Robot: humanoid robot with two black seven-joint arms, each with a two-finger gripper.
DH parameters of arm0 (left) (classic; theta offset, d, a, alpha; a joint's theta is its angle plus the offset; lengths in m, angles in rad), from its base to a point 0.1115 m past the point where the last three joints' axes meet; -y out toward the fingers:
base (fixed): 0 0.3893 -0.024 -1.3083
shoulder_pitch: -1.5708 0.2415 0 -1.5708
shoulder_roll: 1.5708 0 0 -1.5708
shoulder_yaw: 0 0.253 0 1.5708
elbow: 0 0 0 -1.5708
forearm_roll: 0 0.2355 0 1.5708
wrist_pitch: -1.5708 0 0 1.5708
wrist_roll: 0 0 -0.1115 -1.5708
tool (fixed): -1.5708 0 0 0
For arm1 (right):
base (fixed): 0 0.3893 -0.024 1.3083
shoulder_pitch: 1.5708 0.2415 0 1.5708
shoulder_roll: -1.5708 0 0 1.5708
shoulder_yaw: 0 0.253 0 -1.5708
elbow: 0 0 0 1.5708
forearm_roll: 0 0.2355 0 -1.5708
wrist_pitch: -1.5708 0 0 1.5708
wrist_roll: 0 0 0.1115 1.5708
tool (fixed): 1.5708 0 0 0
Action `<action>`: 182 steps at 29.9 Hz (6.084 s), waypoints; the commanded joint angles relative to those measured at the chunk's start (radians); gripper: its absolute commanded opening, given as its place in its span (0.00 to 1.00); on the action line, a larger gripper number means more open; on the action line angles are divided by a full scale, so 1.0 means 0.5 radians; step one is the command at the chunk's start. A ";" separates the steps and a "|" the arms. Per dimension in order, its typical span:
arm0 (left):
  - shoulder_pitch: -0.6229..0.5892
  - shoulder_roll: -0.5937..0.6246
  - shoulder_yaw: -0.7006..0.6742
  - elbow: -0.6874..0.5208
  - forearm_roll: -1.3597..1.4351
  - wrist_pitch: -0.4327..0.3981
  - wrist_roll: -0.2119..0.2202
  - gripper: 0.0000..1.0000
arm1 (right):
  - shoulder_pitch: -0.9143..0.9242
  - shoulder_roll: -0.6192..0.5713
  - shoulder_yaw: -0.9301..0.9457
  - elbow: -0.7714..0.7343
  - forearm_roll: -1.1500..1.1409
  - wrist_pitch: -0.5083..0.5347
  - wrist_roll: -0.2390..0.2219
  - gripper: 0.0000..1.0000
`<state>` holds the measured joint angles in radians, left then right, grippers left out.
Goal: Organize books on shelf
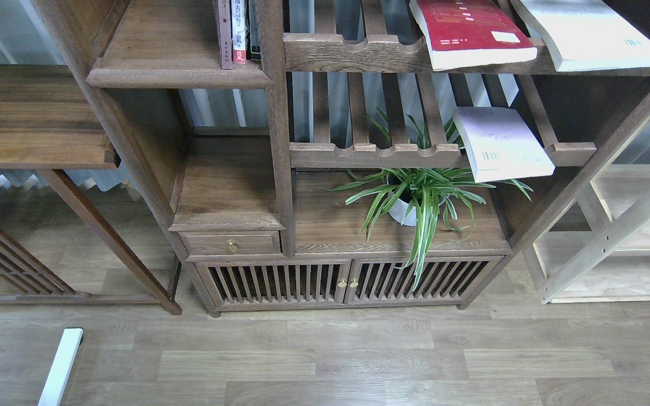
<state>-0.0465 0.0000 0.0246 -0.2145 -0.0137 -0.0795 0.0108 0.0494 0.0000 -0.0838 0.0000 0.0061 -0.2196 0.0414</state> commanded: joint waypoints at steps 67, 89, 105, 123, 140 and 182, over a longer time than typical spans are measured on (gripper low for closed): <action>-1.088 0.727 -0.187 -0.224 0.264 -0.818 -0.740 1.00 | 0.748 -1.500 0.042 0.322 -0.739 0.964 0.895 1.00; -1.450 1.224 -0.331 -1.328 0.622 -0.704 -0.865 1.00 | 1.294 -2.298 0.057 1.463 -0.988 0.222 0.895 1.00; -1.466 1.779 -0.623 -2.261 0.951 -0.105 -0.853 1.00 | 1.622 -2.841 0.085 2.153 -1.460 -0.306 0.895 1.00; -1.456 1.966 -0.700 -2.280 0.975 -0.062 -0.847 1.00 | 1.954 -2.550 0.152 2.286 -1.901 -0.264 0.829 1.00; -1.441 1.976 -0.703 -2.280 0.975 -0.016 -0.847 1.00 | 2.089 -2.350 0.131 2.182 -2.297 -0.236 0.651 0.96; -1.438 1.967 -0.819 -2.246 0.966 0.058 -0.838 1.00 | 2.310 -1.967 0.119 1.813 -2.359 -0.110 0.614 0.65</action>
<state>-0.7666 0.9834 -0.3843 -1.3376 0.4694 -0.0521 -0.4069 1.2041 -0.9806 -0.0234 0.9063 -1.1720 -0.2764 0.3484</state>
